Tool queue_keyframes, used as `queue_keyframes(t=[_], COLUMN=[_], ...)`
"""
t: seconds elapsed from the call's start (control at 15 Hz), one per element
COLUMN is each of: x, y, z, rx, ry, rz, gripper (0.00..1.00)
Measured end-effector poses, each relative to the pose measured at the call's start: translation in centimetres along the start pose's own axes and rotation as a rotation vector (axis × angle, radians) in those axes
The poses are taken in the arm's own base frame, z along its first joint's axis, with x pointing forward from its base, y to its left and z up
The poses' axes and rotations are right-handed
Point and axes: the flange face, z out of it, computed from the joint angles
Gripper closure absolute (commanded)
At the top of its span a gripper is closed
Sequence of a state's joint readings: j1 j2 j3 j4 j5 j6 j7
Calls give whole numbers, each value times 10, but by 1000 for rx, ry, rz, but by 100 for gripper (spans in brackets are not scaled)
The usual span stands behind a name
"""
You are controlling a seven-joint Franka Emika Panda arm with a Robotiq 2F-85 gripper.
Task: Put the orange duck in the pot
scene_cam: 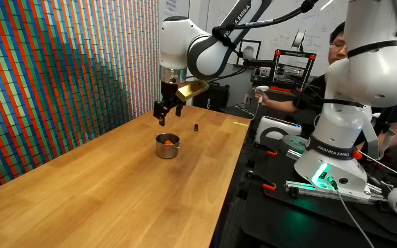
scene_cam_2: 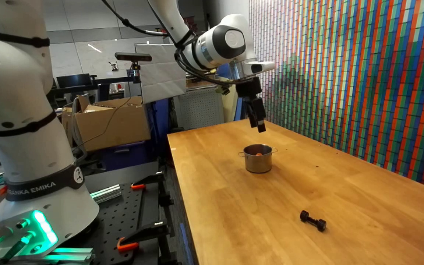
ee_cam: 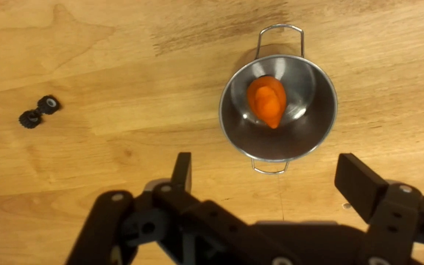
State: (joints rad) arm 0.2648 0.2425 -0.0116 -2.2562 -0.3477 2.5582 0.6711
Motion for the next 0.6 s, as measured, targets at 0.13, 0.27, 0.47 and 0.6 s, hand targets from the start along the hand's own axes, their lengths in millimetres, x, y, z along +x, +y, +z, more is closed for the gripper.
queue_keyframes(t=[0.13,0.27,0.47,0.6], x=[4,9,15,15], y=[11,29,55,70], z=[-17,-45,-100,-136], rx=[-18,-29,-30,-30], ry=[-23,-57,-105,-128], rz=[-21,-54,-95,-111], gripper=[0,0,0,0])
